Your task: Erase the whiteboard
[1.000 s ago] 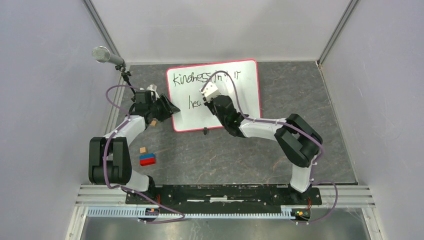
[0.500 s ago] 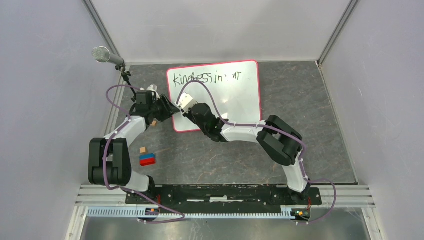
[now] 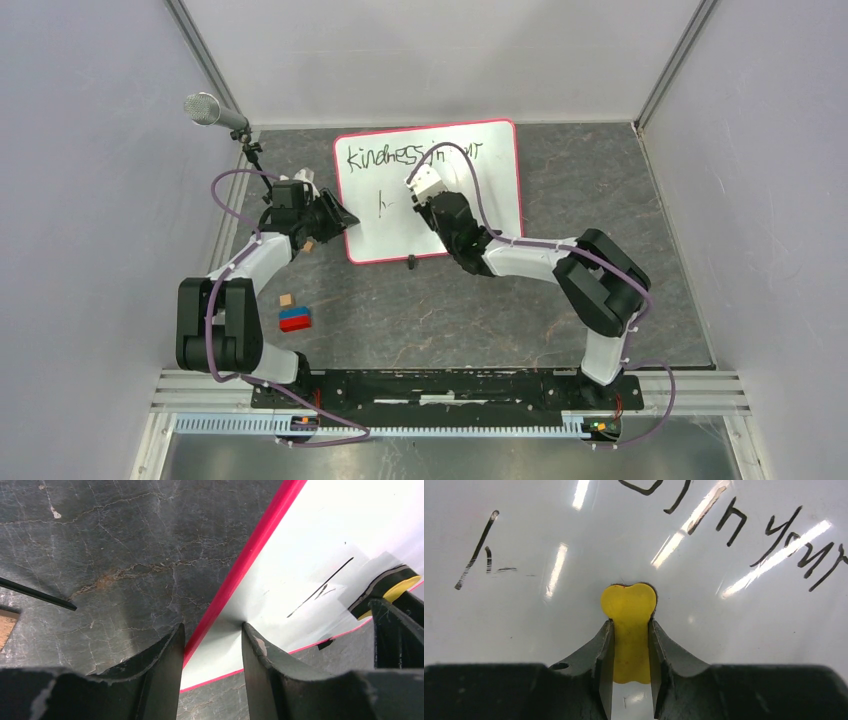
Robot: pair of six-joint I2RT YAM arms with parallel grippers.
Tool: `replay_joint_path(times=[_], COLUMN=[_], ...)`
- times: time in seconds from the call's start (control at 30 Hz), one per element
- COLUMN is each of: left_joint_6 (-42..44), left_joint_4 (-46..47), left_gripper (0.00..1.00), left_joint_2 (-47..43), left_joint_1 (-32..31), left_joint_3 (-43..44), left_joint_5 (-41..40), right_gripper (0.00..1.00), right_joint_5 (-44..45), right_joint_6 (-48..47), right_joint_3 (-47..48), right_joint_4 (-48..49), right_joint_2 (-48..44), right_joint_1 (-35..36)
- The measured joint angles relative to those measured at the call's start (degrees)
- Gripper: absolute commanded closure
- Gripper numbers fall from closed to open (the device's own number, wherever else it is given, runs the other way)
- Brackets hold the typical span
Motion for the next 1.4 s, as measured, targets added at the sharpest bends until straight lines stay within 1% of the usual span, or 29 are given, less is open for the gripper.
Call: replay_joint_path(times=[0.2, 0.27, 0.47, 0.6, 0.7, 1.03, 1.27, 1.4], left_joint_6=[0.0, 0.0, 0.0, 0.02, 0.02, 0.02, 0.02, 0.0], left_joint_4=[-0.07, -0.02, 0.0, -0.07, -0.11, 0.09, 0.09, 0.07], left_gripper=[0.51, 0.52, 0.52, 0.53, 0.53, 0.54, 0.55, 0.55], left_joint_2=[-0.22, -0.22, -0.26, -0.28, -0.37, -1.46, -1.55, -1.55], left_joint_1=[0.0, 0.0, -0.11, -0.13, -0.17, -0.48, -0.66, -0.72], left_joint_3=[-0.04, -0.07, -0.07, -0.22, -0.31, -0.55, -0.74, -0.81], left_joint_5=[-0.13, -0.31, -0.48, -0.55, -0.85, -2.1, -3.08, -3.08], right_gripper=[0.81, 0.81, 0.81, 0.81, 0.81, 0.79, 0.79, 0.8], right_joint_5=[0.26, 0.44, -0.31, -2.75, -4.63, -4.2, -4.9, -4.81], right_joint_6=[-0.02, -0.24, -1.4, -2.19, -2.25, -4.28, -2.69, -1.09], right_joint_3=[0.33, 2.49, 12.85, 16.26, 17.57, 22.23, 22.4, 20.92], right_joint_4=[-0.07, -1.09, -3.78, -5.2, -5.7, -8.02, -7.48, -6.93], right_joint_2=[-0.09, 1.2, 8.26, 11.65, 12.87, 14.05, 13.4, 11.91], right_joint_1=[-0.17, 0.55, 4.85, 7.56, 8.35, 7.13, 3.19, 0.31])
